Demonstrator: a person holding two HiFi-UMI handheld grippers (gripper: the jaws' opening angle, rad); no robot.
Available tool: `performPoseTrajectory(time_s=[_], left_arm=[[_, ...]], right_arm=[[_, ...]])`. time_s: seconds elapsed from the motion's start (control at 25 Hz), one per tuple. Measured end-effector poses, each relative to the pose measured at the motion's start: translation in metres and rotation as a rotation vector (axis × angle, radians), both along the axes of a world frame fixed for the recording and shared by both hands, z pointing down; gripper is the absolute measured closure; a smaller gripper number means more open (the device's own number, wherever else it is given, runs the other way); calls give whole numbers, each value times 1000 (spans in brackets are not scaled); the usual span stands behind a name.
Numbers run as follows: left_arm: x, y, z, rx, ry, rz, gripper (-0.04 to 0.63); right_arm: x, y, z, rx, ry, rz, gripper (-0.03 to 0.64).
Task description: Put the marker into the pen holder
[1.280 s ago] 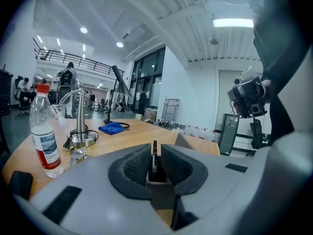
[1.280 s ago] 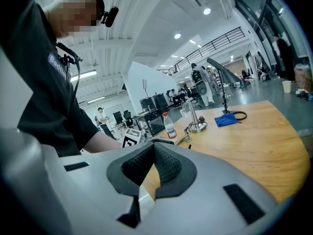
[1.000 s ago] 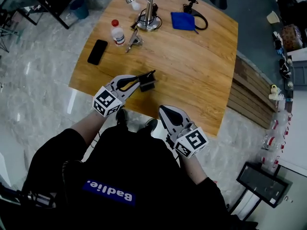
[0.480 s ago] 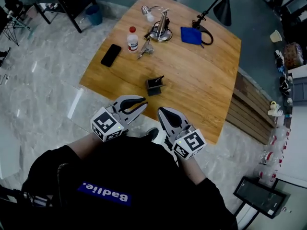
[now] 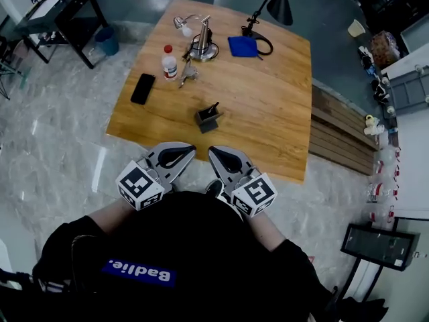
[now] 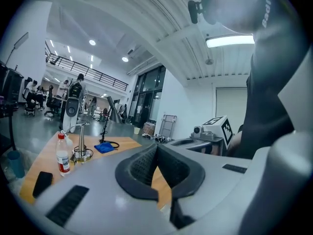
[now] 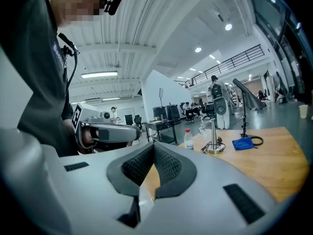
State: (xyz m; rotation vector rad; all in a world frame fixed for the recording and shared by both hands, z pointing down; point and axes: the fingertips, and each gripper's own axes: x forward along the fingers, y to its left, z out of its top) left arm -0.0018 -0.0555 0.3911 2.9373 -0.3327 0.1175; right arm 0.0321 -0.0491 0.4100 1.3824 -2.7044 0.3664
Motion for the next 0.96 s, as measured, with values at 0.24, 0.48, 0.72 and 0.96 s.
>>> performPoseTrajectory(time_s=[0.24,0.48,0.72,0.96], left_arm=[[-10,4,3,3,-6,36,586],[-14,3,5,5,-10,59,586],[-17,2,5,2,-5,64,586],[-18,1,7,3,-3,62,586]], right_arm=[[-15,4,0,-1,11,22,611],[-20,4,2,-5,11,42,611],[-21,3,3,-10,14,57,611],[-21,4,5,-17,16,65,611]])
